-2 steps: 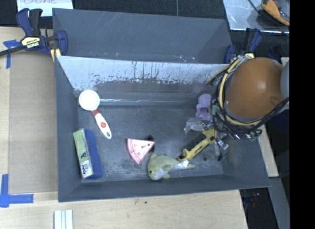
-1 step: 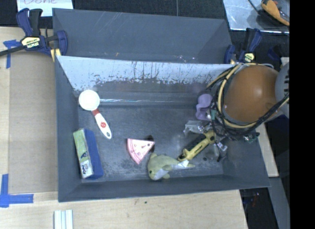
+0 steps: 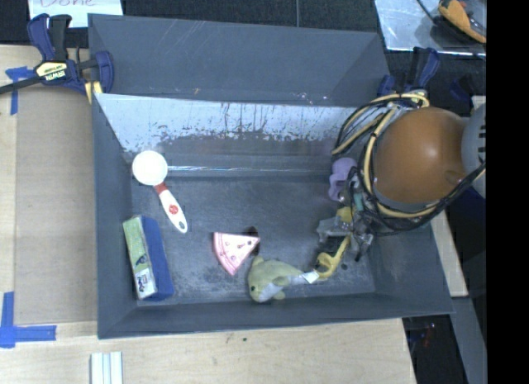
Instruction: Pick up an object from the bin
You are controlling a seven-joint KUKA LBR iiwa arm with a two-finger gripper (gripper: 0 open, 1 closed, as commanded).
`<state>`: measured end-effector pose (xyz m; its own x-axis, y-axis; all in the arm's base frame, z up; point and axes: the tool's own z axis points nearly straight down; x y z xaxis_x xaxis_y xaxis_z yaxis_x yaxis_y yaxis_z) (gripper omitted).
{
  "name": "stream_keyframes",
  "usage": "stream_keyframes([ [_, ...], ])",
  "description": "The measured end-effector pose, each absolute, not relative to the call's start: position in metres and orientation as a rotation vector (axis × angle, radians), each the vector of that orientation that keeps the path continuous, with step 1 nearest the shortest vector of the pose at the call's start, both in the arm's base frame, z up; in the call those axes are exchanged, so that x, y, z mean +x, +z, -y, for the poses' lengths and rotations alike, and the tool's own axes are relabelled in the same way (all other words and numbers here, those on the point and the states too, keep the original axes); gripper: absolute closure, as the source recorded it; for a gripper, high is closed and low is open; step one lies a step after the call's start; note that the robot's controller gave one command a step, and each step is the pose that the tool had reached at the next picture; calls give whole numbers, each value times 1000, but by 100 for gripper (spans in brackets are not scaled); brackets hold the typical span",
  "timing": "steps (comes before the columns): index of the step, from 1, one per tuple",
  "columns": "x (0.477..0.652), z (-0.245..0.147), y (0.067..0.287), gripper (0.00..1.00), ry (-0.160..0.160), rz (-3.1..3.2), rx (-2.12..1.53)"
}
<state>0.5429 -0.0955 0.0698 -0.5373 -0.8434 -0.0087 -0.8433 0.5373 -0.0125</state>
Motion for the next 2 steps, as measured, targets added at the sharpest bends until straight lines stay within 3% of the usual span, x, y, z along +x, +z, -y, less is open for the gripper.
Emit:
stream_keyframes([
  [2, 541, 95, 81, 100, -5, -2747, -1504],
])
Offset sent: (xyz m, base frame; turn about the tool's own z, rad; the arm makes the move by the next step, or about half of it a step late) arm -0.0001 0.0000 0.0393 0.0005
